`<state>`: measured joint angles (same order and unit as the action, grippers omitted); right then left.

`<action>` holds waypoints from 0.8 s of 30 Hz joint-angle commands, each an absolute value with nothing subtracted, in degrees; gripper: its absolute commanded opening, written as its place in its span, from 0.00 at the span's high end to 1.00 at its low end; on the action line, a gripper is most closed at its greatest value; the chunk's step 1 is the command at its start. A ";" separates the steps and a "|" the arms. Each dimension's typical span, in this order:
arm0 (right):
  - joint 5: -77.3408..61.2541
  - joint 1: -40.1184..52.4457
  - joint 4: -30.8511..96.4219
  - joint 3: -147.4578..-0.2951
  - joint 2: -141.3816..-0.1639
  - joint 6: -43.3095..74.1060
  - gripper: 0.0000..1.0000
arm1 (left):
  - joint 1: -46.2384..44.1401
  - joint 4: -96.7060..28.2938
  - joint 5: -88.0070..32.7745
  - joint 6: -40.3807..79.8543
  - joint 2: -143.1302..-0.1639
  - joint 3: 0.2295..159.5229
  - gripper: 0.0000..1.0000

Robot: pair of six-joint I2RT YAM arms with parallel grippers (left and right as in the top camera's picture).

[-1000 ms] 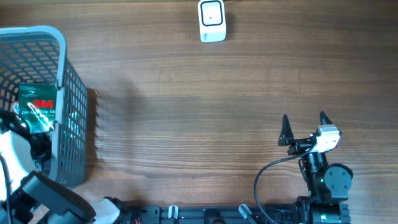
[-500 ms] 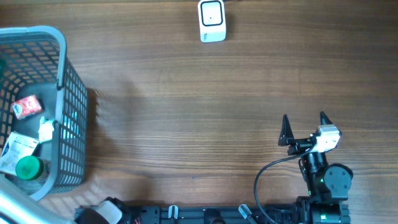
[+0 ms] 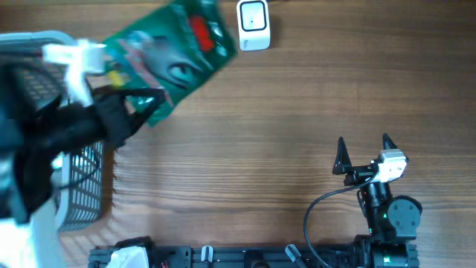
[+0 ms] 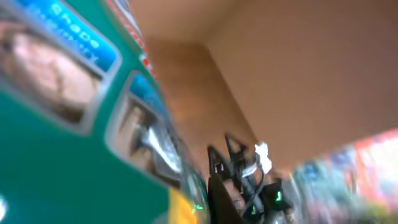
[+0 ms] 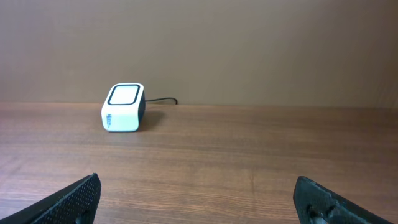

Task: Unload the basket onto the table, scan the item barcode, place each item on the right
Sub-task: 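Carry the green 3M pack out and place it on the table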

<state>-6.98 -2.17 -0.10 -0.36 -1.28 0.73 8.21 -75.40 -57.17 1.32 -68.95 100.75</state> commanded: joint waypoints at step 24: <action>-6.33 -1.83 -0.38 -0.30 -1.02 0.14 0.00 | -21.76 -71.55 -10.74 17.17 -97.69 101.56 0.00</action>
<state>-6.98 -2.17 -0.05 -0.36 -1.28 0.73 -23.49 -64.77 -31.40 15.03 -102.21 87.72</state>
